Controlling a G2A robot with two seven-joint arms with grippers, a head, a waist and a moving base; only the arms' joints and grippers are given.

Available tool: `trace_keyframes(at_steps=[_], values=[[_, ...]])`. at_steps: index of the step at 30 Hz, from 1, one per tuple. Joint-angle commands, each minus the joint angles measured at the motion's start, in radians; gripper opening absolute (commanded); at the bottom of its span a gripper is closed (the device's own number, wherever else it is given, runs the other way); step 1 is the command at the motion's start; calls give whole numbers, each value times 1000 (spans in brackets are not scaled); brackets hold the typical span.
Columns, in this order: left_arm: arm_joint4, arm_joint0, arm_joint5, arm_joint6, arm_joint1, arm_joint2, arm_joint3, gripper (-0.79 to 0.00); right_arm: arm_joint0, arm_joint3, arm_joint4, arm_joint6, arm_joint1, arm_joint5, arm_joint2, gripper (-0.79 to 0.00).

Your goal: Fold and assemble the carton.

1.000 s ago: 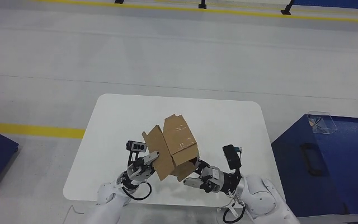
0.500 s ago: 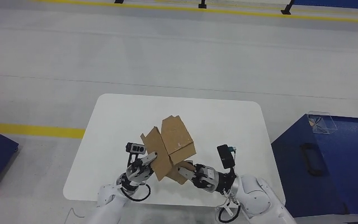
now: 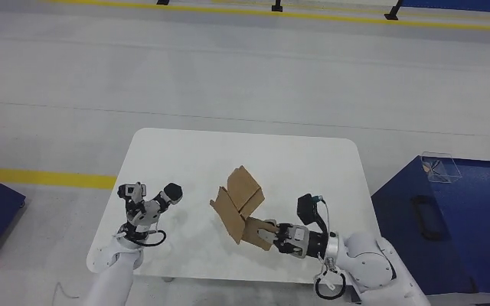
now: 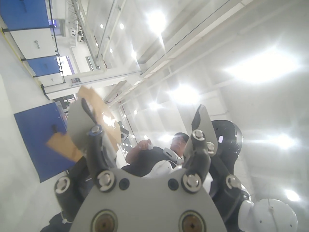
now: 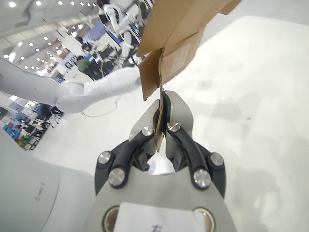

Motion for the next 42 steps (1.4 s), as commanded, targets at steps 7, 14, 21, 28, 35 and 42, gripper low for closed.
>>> trace_keyframes(at_steps=[7,14,21,28,35,42], values=[[13,20,68,-67,-13,50,-139,0,-6,-83,-228,194,15,96,-55,-785],[248,28,66,-65,-22,148,-239,0,-24,-159,-329,239,26,106,-81,-785],[387,1,124,-114,-21,218,-162,0,-60,-211,-306,223,40,81,-44,-785],[413,-15,131,-114,-22,249,-110,0,-89,-222,-282,199,51,74,-8,-785],[401,-16,117,-117,-22,258,-91,0,-104,-243,-263,173,60,62,4,-785],[368,-25,95,-94,-21,246,-67,0,-119,-253,-206,179,71,44,25,-785]])
